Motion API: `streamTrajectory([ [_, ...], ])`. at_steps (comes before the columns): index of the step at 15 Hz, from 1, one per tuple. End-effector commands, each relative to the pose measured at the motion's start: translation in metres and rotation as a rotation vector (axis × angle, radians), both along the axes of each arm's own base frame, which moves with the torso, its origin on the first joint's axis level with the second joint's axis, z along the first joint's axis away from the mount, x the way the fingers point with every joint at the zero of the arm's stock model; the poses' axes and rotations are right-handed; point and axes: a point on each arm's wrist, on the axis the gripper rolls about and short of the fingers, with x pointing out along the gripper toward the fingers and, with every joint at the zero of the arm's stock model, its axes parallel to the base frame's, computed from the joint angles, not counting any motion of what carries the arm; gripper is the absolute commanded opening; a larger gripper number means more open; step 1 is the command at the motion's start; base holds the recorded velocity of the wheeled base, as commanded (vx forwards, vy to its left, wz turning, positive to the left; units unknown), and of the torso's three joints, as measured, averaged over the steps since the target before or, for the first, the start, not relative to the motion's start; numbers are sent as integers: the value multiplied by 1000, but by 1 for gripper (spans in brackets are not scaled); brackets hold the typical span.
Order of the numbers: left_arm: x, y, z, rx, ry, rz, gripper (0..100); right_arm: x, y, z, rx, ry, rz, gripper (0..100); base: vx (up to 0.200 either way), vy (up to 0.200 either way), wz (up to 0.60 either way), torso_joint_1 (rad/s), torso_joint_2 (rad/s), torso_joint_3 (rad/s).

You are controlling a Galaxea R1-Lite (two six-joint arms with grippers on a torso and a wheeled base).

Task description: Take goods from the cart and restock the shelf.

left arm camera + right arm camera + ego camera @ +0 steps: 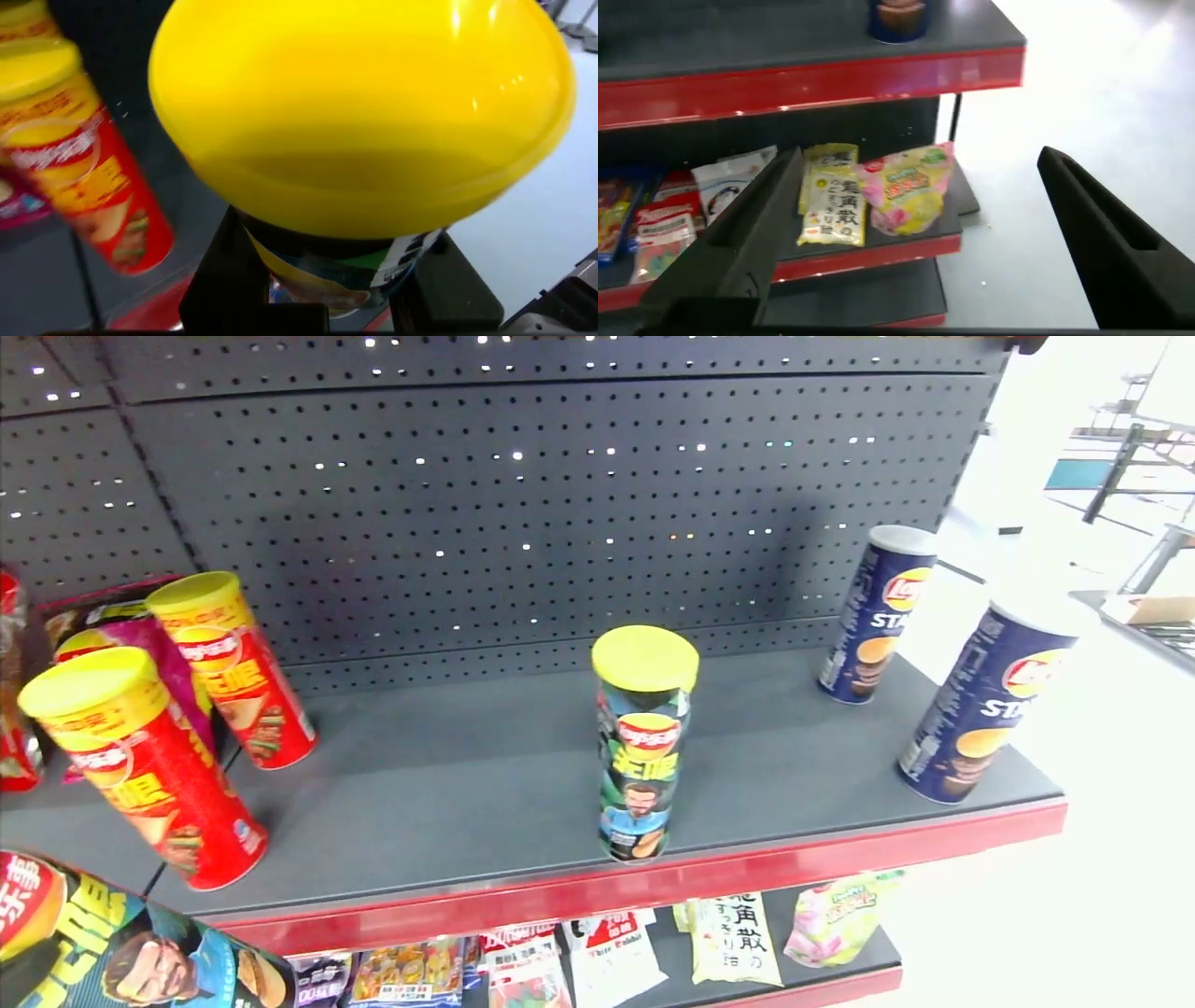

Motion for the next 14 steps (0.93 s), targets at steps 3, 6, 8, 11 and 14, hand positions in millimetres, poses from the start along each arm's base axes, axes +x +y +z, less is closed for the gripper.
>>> streamTrajectory([
  [3, 2, 0, 0, 1, 8, 0, 0, 0, 0, 0, 1, 3, 0, 100, 0, 0, 0, 0, 0, 0],
  [6, 16, -1, 4, 4, 52, -5, 0, 0, 0, 0, 7, 3, 0, 100, 0, 0, 0, 0, 0, 0],
  [8, 37, -2, 10, 8, 78, -7, 0, 0, 0, 0, 9, 3, 0, 100, 0, 0, 0, 0, 0, 0],
  [11, 83, -7, 14, 12, 86, -31, 0, 0, 0, 0, 9, 3, 0, 100, 0, 0, 0, 0, 0, 0],
  [14, 121, -21, 9, 21, 103, -99, 0, 0, 0, 0, 9, 4, 0, 100, 0, 0, 0, 0, 0, 0],
])
